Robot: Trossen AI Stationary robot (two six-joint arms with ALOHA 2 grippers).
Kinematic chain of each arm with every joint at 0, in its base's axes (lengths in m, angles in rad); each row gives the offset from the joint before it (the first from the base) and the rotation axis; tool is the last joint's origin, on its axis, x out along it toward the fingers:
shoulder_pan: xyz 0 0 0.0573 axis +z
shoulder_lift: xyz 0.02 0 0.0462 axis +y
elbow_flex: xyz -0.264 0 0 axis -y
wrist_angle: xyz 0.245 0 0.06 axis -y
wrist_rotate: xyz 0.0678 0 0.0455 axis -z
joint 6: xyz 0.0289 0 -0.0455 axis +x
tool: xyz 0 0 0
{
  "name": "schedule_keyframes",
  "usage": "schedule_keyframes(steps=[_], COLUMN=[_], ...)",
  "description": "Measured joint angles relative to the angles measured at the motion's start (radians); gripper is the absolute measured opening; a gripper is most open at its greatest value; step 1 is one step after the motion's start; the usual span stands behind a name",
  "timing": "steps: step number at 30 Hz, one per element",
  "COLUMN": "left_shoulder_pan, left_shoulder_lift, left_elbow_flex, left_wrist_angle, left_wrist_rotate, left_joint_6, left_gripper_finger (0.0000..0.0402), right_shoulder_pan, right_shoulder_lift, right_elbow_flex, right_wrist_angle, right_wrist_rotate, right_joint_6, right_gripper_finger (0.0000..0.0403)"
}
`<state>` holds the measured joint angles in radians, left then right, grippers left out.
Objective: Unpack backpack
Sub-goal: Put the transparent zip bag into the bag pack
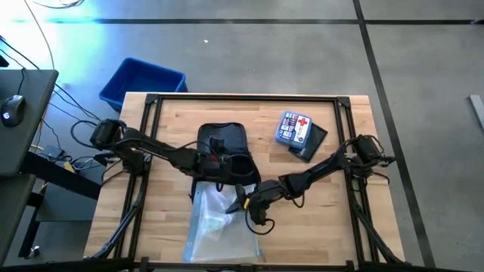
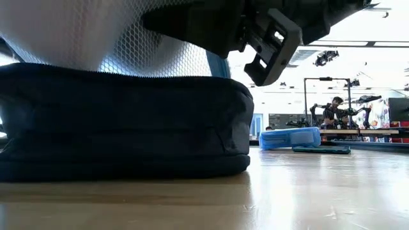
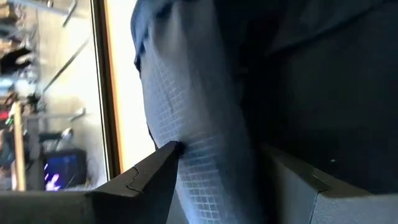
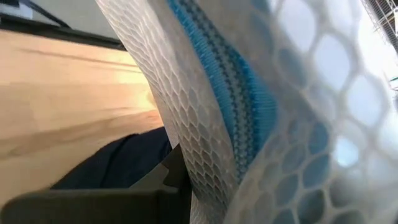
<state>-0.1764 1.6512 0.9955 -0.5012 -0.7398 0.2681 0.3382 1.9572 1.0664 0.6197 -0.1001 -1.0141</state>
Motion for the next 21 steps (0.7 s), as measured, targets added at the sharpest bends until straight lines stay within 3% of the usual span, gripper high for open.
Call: schedule_keyframes(steps=[4,9,10,21], left_shoulder_pan=[0.006,-0.003,-0.010,-0.107], left_shoulder_lift=[0.046,0.058,0.055,0.044], left_elbow_flex=[-0.001,0.001,0.006,0.114], left_wrist_angle=[0.016,0.032,0.031,0.027], left_wrist_rotate=[-0.026,-0.002,-0.003,-0.003], left_joint_6=[-0.003,-0.005,-0.004,0.055], left_gripper_finger=[0.0170,0.0028,0.0016,0.0000], right_shoulder_pan=[0.000,-0.005,-0.008,-0.016], right_shoulder_lift=[0.000,0.000,0.000,0.000], right_elbow_flex=[0.000,0.000,0.000,0.000], right_wrist_angle=[0.017,0.035,0.035,0.013], right_wrist_rotate=[0.002,-0.009,-0.009,-0.005], right_joint_6=[-0.052,-0.091,-0.090,-0.160], right_gripper_finger=[0.0081,0.0081,0.0081,0.0081])
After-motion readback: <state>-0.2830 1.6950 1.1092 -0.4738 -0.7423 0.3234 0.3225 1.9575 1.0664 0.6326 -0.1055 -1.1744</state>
